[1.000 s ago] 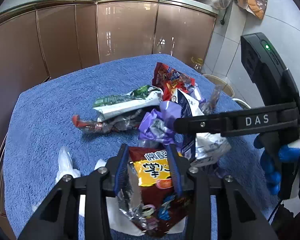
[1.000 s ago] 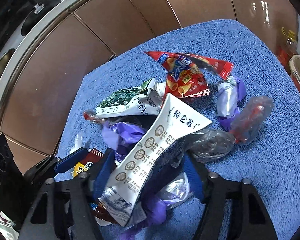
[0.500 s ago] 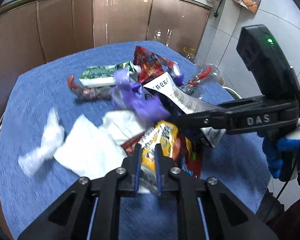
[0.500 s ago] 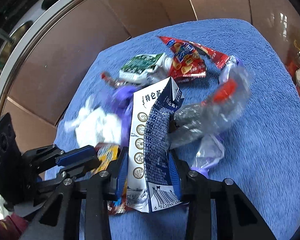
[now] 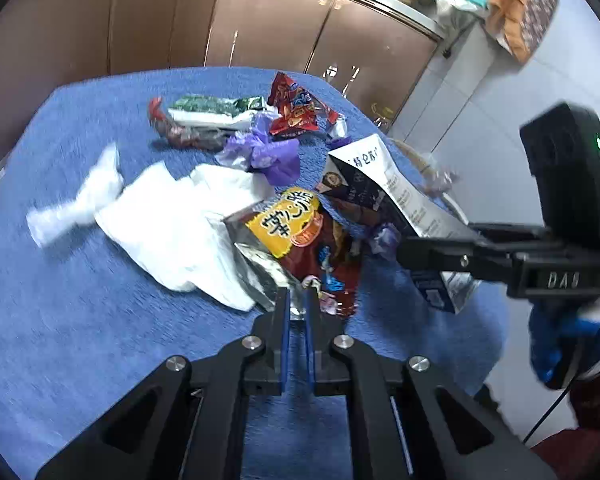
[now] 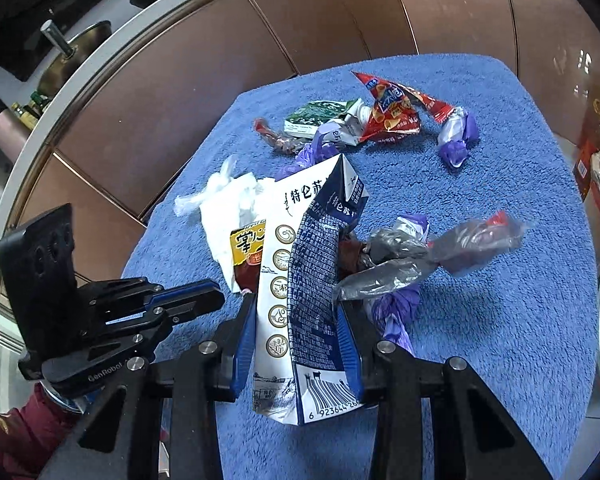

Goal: Collect trash
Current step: 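Lift the snack bag with the left tool while the right lifts the milk carton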

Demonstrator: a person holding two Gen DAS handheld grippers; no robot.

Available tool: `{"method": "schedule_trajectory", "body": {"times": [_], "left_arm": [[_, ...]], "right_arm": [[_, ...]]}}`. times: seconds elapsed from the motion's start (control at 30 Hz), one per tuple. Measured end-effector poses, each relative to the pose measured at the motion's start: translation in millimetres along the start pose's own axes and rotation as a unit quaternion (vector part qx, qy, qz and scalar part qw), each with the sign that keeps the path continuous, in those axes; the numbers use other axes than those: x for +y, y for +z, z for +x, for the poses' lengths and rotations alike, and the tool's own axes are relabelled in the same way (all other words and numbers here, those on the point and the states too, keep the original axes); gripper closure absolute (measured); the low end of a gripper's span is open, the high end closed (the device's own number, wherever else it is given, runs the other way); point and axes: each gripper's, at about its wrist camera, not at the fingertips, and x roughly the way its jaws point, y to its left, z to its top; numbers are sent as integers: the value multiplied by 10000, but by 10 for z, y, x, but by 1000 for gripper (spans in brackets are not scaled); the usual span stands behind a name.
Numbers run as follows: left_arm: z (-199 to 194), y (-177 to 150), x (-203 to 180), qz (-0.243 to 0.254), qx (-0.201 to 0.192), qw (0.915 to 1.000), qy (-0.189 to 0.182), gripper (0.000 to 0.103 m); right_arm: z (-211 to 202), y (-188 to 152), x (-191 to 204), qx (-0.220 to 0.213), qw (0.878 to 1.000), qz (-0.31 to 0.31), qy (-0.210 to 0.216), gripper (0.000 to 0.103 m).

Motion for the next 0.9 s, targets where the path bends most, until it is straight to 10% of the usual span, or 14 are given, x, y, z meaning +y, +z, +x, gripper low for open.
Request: {"method": "schedule_trajectory", "body": {"times": [0.9], "left_arm": [[396, 263, -11, -669, 148, 9973, -258, 95]], "right_arm": [[170, -359, -25, 405, 9976, -530, 190, 62]]}}
